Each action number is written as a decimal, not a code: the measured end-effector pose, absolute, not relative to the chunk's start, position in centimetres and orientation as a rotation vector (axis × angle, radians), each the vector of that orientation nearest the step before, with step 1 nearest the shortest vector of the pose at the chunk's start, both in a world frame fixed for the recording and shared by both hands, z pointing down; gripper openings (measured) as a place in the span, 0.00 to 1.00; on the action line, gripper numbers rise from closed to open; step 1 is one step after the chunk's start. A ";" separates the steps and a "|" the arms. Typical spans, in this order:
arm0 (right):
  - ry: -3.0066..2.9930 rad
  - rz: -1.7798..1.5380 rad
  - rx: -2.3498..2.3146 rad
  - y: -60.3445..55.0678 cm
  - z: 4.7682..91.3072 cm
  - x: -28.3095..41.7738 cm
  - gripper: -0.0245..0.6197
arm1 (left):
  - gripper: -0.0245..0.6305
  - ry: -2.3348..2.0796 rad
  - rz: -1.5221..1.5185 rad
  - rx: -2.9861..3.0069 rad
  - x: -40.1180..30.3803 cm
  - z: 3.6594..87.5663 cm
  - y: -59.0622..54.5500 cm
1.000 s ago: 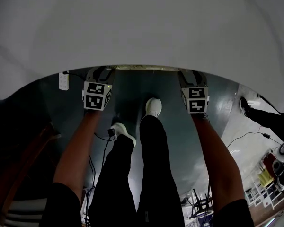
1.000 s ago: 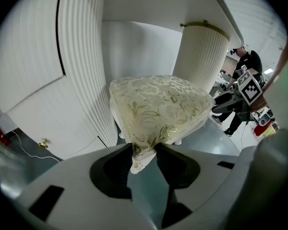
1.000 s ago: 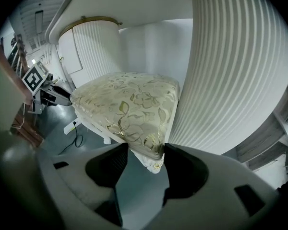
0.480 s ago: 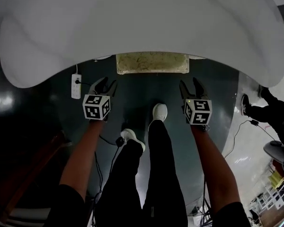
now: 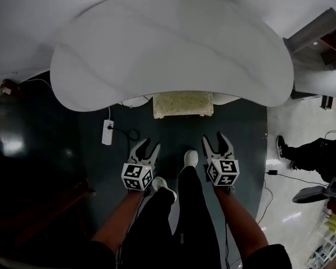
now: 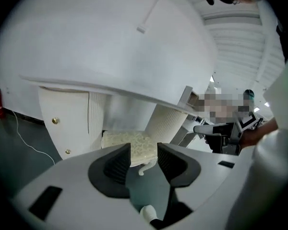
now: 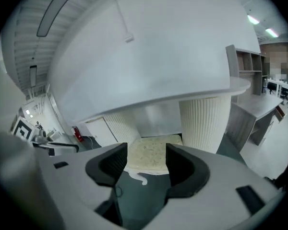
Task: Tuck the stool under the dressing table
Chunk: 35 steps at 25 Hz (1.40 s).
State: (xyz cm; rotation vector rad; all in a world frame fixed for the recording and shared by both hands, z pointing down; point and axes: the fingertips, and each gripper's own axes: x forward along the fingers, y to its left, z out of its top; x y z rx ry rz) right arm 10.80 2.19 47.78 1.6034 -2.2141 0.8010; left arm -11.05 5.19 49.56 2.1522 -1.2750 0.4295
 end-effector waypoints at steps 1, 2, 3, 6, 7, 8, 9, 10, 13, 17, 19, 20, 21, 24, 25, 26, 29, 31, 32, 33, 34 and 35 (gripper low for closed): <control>-2.230 0.797 1.614 3.0 45.7 10.5 0.42 | 0.31 -1.284 0.399 2.154 -11.0 47.5 6.1; -2.247 0.786 1.621 3.9 43.6 10.2 0.42 | 0.31 -1.295 0.367 2.152 -11.1 45.4 7.0; -2.263 0.770 1.626 4.8 41.5 9.9 0.42 | 0.31 -1.307 0.335 2.149 -11.3 43.3 7.9; -2.312 0.728 1.629 7.1 35.1 9.1 0.42 | 0.31 -1.343 0.254 2.144 -11.5 36.9 9.9; -2.334 0.718 1.625 7.5 33.2 8.7 0.42 | 0.31 -1.351 0.246 2.152 -11.6 34.9 10.4; -2.358 0.709 1.621 8.0 31.5 8.1 0.42 | 0.31 -1.356 0.247 2.166 -11.6 33.2 11.1; -2.384 0.700 1.614 8.5 29.8 7.5 0.42 | 0.31 -1.360 0.249 2.180 -11.6 31.6 11.8; -2.407 0.691 1.605 9.1 28.2 6.8 0.42 | 0.31 -1.366 0.244 2.188 -11.6 30.0 12.5; -2.459 0.666 1.577 11.2 23.4 5.7 0.42 | 0.31 -1.397 0.174 2.180 -11.2 25.8 14.3; -2.538 0.658 1.604 12.0 17.4 5.3 0.42 | 0.31 -1.426 0.093 2.256 -9.5 19.5 13.9; -2.575 0.660 1.621 12.0 14.8 5.3 0.42 | 0.31 -1.418 0.052 2.316 -8.4 16.2 13.6; -2.593 0.659 1.619 11.8 13.5 5.3 0.42 | 0.31 -1.402 0.027 2.353 -7.8 14.5 13.4; -2.616 0.652 1.611 11.5 12.3 5.3 0.42 | 0.31 -1.383 0.002 2.392 -7.1 12.9 13.3; -2.703 0.587 1.565 9.9 8.8 4.9 0.40 | 0.26 -1.372 -0.036 2.481 -5.9 9.1 12.6; -2.733 0.557 1.549 9.6 7.7 4.7 0.33 | 0.19 -1.389 -0.040 2.490 -5.8 8.2 12.4; -2.761 0.527 1.529 9.3 6.7 4.6 0.19 | 0.10 -1.409 -0.046 2.490 -5.7 7.4 12.3; -2.782 0.421 1.483 8.5 4.4 4.3 0.11 | 0.07 -1.450 -0.087 2.475 -5.4 6.0 11.5; -2.768 0.364 1.474 8.0 3.6 4.1 0.11 | 0.06 -1.468 -0.078 2.492 -5.0 5.7 11.1; -2.766 0.352 1.474 7.9 3.4 4.0 0.11 | 0.06 -1.477 -0.057 2.507 -4.9 5.6 11.1; -2.765 0.340 1.474 7.9 3.1 4.0 0.11 | 0.06 -1.486 -0.040 2.519 -4.7 5.6 11.0; -2.766 0.325 1.472 7.9 2.9 3.9 0.11 | 0.06 -1.493 -0.034 2.525 -4.6 5.5 10.9; -2.770 0.304 1.468 7.9 2.6 3.9 0.11 | 0.06 -1.502 -0.034 2.526 -4.5 5.4 10.7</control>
